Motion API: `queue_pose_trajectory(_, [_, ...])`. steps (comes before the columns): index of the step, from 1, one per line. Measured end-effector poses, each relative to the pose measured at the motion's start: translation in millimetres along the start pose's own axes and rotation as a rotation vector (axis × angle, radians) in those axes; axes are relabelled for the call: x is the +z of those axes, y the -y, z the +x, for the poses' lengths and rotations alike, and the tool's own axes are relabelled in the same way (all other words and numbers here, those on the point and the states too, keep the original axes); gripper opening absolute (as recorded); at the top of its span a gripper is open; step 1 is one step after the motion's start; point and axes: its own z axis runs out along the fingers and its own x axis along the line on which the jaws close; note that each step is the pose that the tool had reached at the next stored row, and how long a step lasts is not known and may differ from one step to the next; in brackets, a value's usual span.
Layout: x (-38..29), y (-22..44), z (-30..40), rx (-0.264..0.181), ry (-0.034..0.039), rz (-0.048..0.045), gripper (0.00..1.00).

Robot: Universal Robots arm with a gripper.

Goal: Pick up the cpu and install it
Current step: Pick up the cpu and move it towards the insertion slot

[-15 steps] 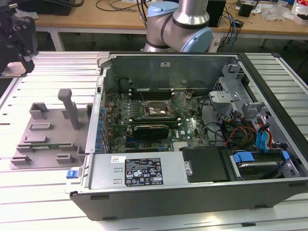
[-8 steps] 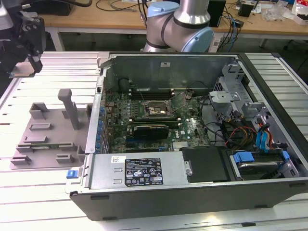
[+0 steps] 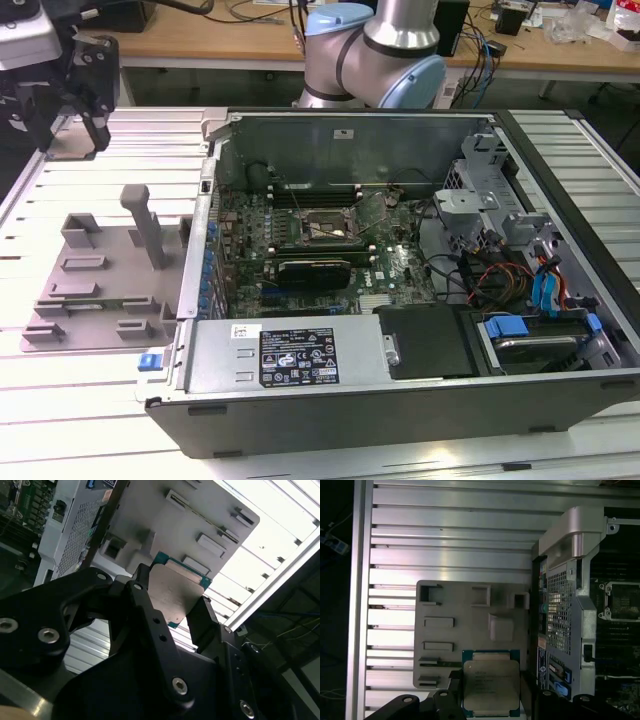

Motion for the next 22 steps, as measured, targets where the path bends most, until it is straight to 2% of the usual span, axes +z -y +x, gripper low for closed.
queue_pose_trajectory(2, [0.1,0.1,-3.2,0.0,0.0001,0.0,0.55])
queue_pose_trajectory(16, [1.0,1.7,-52.2,0.0,0.0,0.0,0.55])
queue_pose_trajectory(18, [1.1,1.8,-56.0,0.0,0.0,0.0,0.55])
queue_pose_trajectory(22, [1.3,2.2,-68.6,0.0,0.0,0.0001,0.55])
